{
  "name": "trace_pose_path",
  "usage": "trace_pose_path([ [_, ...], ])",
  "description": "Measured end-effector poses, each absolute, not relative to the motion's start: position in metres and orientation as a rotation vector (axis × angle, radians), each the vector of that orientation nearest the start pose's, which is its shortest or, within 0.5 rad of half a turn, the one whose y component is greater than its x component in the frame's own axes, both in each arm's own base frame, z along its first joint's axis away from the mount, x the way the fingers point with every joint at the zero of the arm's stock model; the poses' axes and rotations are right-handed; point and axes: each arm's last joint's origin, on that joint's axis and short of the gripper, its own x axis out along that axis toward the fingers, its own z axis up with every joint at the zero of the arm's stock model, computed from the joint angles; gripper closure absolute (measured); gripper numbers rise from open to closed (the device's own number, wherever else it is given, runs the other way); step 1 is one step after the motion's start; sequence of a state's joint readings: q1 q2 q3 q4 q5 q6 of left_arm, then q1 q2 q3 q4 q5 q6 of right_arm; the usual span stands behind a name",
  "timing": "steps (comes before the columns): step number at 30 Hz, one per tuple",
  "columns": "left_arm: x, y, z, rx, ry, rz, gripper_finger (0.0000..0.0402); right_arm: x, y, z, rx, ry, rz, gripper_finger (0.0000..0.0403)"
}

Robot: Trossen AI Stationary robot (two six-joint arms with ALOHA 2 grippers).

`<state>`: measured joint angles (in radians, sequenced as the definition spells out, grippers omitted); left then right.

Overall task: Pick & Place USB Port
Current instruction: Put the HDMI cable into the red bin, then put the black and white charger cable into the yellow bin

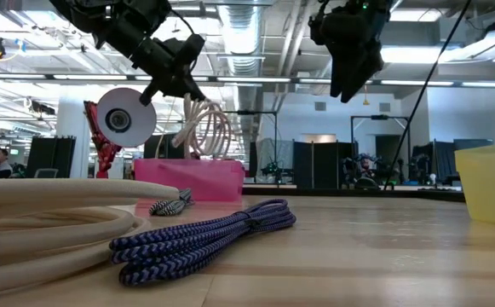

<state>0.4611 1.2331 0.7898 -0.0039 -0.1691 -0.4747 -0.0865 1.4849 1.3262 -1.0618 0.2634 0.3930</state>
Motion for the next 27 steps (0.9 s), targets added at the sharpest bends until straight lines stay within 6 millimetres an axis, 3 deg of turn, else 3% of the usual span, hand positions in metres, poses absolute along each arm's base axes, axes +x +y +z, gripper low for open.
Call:
trace_pose_path([
  [10,0.237,0.122,0.260,-0.517,0.297,0.714,0.0315,0.280,-0.032,0.297,0.218,1.139,-0.546,0.0117],
  [16,0.244,0.119,0.273,-0.535,0.193,0.505,0.0285,0.280,-0.033,0.297,0.192,1.132,-0.574,0.0117],
  [21,0.253,0.107,0.287,-0.468,0.100,0.249,0.0308,0.280,-0.032,0.298,0.163,1.139,-0.555,0.0117],
  [27,0.263,0.076,0.291,-0.381,0.119,0.015,0.0350,0.284,-0.022,0.298,0.162,1.139,-0.410,0.0117],
])
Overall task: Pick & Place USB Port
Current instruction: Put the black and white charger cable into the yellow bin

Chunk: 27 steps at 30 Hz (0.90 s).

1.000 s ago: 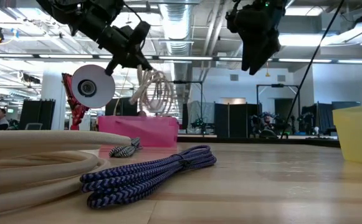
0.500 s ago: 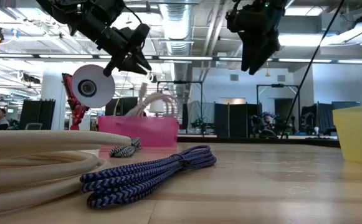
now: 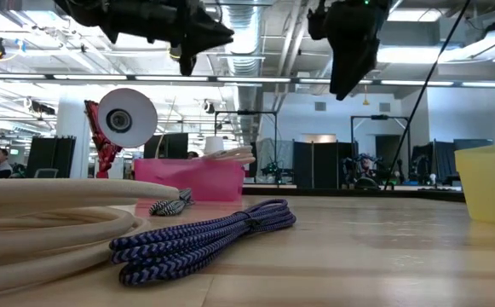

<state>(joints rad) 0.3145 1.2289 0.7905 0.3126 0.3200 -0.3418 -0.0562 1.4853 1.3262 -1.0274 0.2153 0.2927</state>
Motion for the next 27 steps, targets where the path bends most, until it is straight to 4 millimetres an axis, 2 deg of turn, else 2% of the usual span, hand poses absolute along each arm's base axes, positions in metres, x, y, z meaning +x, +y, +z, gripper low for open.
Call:
trace_pose_path([
  [4,0.267,0.056,0.291,-0.374,0.134,-0.069,0.0364,0.288,-0.015,0.299,0.178,1.109,-0.346,0.0117],
  [9,0.257,0.035,0.304,-0.280,0.102,-0.109,0.0379,0.288,-0.010,0.299,0.164,1.112,-0.336,0.0117],
  [13,0.237,0.020,0.317,-0.191,0.194,-0.008,0.0396,0.288,-0.009,0.299,0.159,1.115,-0.335,0.0117],
  [18,0.218,0.009,0.338,-0.133,0.342,0.120,0.0394,0.288,-0.010,0.299,0.159,1.115,-0.341,0.0117],
  [22,0.218,0.008,0.355,-0.246,0.338,0.256,0.0397,0.287,-0.014,0.299,0.166,1.116,-0.358,0.0117],
  [27,0.230,0.007,0.362,-0.412,0.317,0.298,0.0397,0.283,-0.022,0.298,0.148,1.143,-0.459,0.0117],
])
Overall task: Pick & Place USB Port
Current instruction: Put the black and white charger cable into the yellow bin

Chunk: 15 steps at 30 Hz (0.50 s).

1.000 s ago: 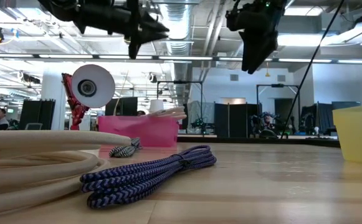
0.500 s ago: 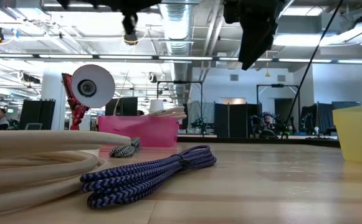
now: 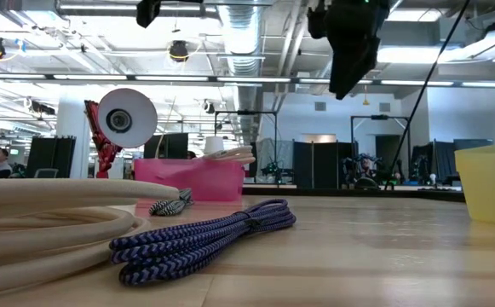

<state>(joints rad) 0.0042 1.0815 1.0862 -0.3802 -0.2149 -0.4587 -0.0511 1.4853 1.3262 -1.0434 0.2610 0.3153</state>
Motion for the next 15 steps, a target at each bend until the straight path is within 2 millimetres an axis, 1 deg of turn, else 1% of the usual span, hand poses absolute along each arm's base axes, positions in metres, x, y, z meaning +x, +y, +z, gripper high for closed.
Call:
trace_pose_path([
  [3,0.244,0.002,0.360,-0.431,0.339,0.323,0.0397,0.277,-0.026,0.296,0.080,1.187,-0.532,0.0117],
  [8,0.272,-0.007,0.348,-0.508,0.392,0.434,0.0398,0.268,-0.035,0.296,-0.063,1.271,-0.606,0.0117],
  [11,0.284,-0.011,0.346,-0.585,0.436,0.510,0.0398,0.264,-0.041,0.295,-0.123,1.313,-0.621,0.0117],
  [15,0.299,-0.021,0.345,-0.689,0.501,0.570,0.0398,0.262,-0.050,0.295,-0.180,1.354,-0.598,0.0117],
])
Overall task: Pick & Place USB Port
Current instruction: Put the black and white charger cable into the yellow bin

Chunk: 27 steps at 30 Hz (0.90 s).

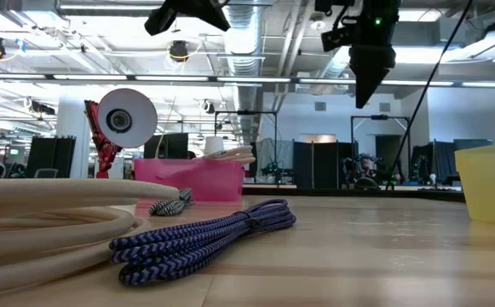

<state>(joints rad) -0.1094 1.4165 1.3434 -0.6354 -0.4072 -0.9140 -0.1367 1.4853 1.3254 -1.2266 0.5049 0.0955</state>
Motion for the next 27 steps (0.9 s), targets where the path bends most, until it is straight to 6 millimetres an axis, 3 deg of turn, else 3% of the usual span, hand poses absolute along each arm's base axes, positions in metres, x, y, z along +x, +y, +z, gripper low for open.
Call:
trace_pose_path([
  [5,0.316,-0.034,0.333,-0.765,0.578,0.631,0.0398,0.262,-0.068,0.295,-0.204,1.326,-0.634,0.0117],
  [8,0.323,-0.039,0.320,-0.798,0.615,0.668,0.0398,0.256,-0.081,0.298,-0.157,1.211,-0.649,0.0117],
  [12,0.326,-0.045,0.311,-0.819,0.643,0.695,0.0399,0.236,-0.090,0.304,-0.050,1.009,-0.527,0.0117],
  [21,0.300,-0.053,0.296,-0.937,0.873,0.899,0.0399,0.181,-0.089,0.301,0.014,0.788,-0.467,0.0117],
  [27,0.301,-0.059,0.291,-1.044,0.871,0.953,0.0399,0.159,-0.090,0.282,0.086,0.768,-0.515,0.0117],
])
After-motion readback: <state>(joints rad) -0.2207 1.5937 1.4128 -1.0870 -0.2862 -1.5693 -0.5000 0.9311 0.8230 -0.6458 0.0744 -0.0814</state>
